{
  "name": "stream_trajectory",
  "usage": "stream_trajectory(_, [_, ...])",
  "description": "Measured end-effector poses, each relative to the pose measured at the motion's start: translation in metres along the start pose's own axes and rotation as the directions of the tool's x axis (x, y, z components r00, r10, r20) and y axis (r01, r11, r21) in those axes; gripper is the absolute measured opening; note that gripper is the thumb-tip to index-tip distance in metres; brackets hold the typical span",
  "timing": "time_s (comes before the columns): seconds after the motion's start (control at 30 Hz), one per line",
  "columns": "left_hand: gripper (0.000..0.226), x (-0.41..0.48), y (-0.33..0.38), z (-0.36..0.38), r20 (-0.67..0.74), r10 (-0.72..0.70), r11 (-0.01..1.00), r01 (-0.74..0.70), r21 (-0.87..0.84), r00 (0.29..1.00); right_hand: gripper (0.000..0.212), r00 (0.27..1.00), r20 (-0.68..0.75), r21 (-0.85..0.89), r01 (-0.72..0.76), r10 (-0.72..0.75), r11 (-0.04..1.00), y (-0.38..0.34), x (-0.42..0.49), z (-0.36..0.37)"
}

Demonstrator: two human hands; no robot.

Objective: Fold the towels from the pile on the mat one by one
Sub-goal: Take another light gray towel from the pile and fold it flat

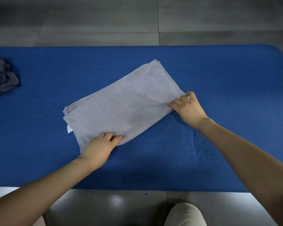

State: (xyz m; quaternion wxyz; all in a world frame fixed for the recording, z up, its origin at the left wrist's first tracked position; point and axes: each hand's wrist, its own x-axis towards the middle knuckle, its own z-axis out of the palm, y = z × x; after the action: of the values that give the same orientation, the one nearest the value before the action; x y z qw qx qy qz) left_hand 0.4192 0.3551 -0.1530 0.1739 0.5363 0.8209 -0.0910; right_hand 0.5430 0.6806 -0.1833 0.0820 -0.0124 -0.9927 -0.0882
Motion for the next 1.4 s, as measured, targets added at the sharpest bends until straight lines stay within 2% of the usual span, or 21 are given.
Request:
stream_trajectory(0.13, [0.060,-0.005,-0.011,-0.013,0.084,0.027,0.999,-0.025,-0.028,0.996,0.039,0.999,0.051,0.039,-0.019,0.017,0.999,-0.022,-0.049,-0.028])
stream_trajectory(0.2, [0.057,-0.007,-0.017,-0.021,-0.011,0.209,0.978,-0.209,0.004,0.978,0.042,0.987,0.158,0.056,-0.017,0.008,0.998,-0.041,-0.090,-0.045])
stream_trajectory(0.27, [0.063,-0.006,-0.024,-0.014,-0.028,0.317,0.940,-0.310,0.145,0.948,0.050,0.967,0.255,0.091,-0.026,0.002,0.995,-0.058,-0.129,-0.055])
stream_trajectory(0.33, [0.069,-0.006,-0.028,-0.005,-0.023,0.325,0.929,-0.315,0.193,0.945,0.054,0.966,0.257,0.125,-0.077,0.043,0.989,-0.065,-0.158,-0.058])
stream_trajectory(0.43, [0.076,-0.007,-0.030,0.003,-0.017,0.346,0.918,-0.335,0.211,0.938,0.043,0.965,0.232,0.168,-0.162,0.121,0.972,-0.066,-0.180,-0.057])
stream_trajectory(0.57, [0.074,-0.012,-0.038,0.001,-0.047,0.305,0.940,-0.292,0.178,0.951,0.048,0.961,0.262,0.189,-0.135,0.083,0.973,-0.060,-0.187,-0.059])
stream_trajectory(0.67, [0.049,-0.016,-0.036,-0.018,0.051,0.259,0.966,-0.259,0.006,0.965,0.069,0.930,0.340,0.286,-0.241,0.137,0.927,-0.057,-0.184,-0.074])
stream_trajectory(0.7, [0.037,-0.013,-0.037,-0.028,0.131,0.216,0.976,-0.209,-0.065,0.967,0.071,0.908,0.401,0.324,-0.263,0.120,0.909,-0.056,-0.183,-0.081])
stream_trajectory(0.77, [0.029,-0.002,-0.040,-0.051,0.399,0.174,0.969,-0.084,-0.232,0.900,0.060,0.865,0.497,0.406,-0.303,0.070,0.862,-0.050,-0.179,-0.095])
stream_trajectory(0.8, [0.028,0.006,-0.042,-0.063,0.466,0.190,0.950,-0.043,-0.309,0.864,0.049,0.813,0.578,0.444,-0.389,0.074,0.807,-0.045,-0.175,-0.104])
stream_trajectory(0.83, [0.028,0.015,-0.045,-0.075,0.477,0.193,0.938,-0.019,-0.347,0.857,0.041,0.759,0.646,0.493,-0.496,0.082,0.715,-0.038,-0.170,-0.114])
stream_trajectory(0.9, [0.030,0.035,-0.054,-0.094,0.422,0.130,0.937,0.028,-0.348,0.897,0.037,0.729,0.670,0.577,-0.631,0.141,0.518,-0.021,-0.158,-0.128])
stream_trajectory(0.97, [0.026,0.054,-0.061,-0.108,0.317,0.038,0.913,0.096,-0.397,0.948,0.032,0.719,0.639,0.639,-0.693,0.271,0.333,0.000,-0.141,-0.130])
stream_trajectory(1.03, [0.022,0.074,-0.064,-0.115,0.268,-0.045,0.866,0.172,-0.470,0.962,0.022,0.679,0.643,0.679,-0.720,0.355,0.147,0.017,-0.122,-0.124])
stream_trajectory(1.07, [0.021,0.083,-0.064,-0.116,0.275,-0.080,0.846,0.211,-0.489,0.958,0.016,0.653,0.659,0.679,-0.730,0.374,0.077,0.025,-0.114,-0.118])
stream_trajectory(1.13, [0.018,0.099,-0.063,-0.115,0.312,-0.130,0.829,0.276,-0.486,0.941,0.011,0.599,0.690,0.651,-0.759,0.406,0.013,0.039,-0.100,-0.102])
stream_trajectory(1.2, [0.016,0.113,-0.060,-0.109,0.327,-0.187,0.856,0.317,-0.409,0.926,0.010,0.551,0.711,0.605,-0.796,0.437,0.019,0.046,-0.089,-0.083])
stream_trajectory(1.23, [0.015,0.119,-0.058,-0.104,0.317,-0.235,0.877,0.341,-0.339,0.919,0.010,0.537,0.709,0.576,-0.815,0.457,0.064,0.047,-0.085,-0.073])
stream_trajectory(1.33, [0.014,0.121,-0.042,-0.083,0.214,-0.360,0.921,0.382,-0.071,0.908,0.017,0.561,0.631,0.437,-0.828,0.535,0.353,0.039,-0.082,-0.048])
stream_trajectory(1.4, [0.023,0.119,-0.031,-0.069,0.090,-0.382,0.924,0.377,0.067,0.920,0.021,0.624,0.443,0.247,-0.775,0.644,0.581,0.029,-0.086,-0.037])
